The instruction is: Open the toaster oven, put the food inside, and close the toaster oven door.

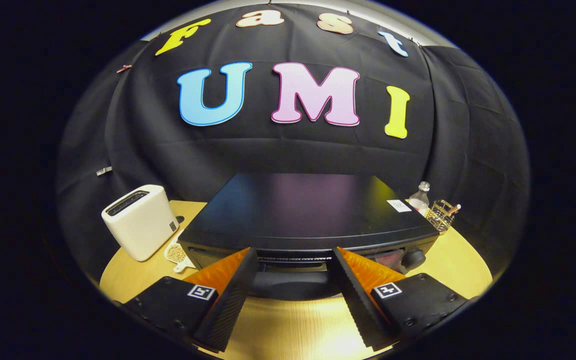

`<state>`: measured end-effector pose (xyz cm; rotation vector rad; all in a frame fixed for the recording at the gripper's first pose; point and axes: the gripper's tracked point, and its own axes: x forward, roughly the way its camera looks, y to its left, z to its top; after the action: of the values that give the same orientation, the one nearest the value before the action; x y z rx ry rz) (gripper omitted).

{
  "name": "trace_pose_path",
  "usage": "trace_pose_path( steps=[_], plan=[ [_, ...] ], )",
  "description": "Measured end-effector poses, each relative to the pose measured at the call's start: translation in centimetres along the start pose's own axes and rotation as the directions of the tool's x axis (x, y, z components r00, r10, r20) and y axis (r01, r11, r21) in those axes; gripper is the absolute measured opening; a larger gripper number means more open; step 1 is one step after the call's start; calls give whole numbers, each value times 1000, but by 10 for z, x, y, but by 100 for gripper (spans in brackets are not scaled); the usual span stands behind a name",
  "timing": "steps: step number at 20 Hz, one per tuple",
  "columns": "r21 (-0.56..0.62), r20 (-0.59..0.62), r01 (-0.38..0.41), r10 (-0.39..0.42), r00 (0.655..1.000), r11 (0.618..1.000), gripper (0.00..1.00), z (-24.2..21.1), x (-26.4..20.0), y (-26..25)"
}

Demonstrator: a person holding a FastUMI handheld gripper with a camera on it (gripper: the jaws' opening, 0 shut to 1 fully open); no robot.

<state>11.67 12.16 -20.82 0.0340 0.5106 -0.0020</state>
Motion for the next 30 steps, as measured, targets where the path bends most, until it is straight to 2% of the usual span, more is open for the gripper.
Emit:
trace_pose_path(
  steps=[5, 14, 19, 22, 24, 26, 30],
  plan=[
    [-14, -16, -16, 16, 1000, 1000, 99, -12, -18, 0],
    [-19, -69, -89, 88, 994, 996, 99, -48, -55, 0],
    [-70, -141, -146, 135, 981, 987, 98, -92, -78, 1],
    [8, -255, -171, 168, 952, 985, 97, -137, -84, -4],
    [59, -324, -156, 167, 931, 986, 97, -161, -89, -10],
    [88, -316, -152, 172, 933, 984, 98, -163, -86, -20],
    [143, -292, -206, 240, 926, 968, 99, -135, -98, -39]
  ],
)
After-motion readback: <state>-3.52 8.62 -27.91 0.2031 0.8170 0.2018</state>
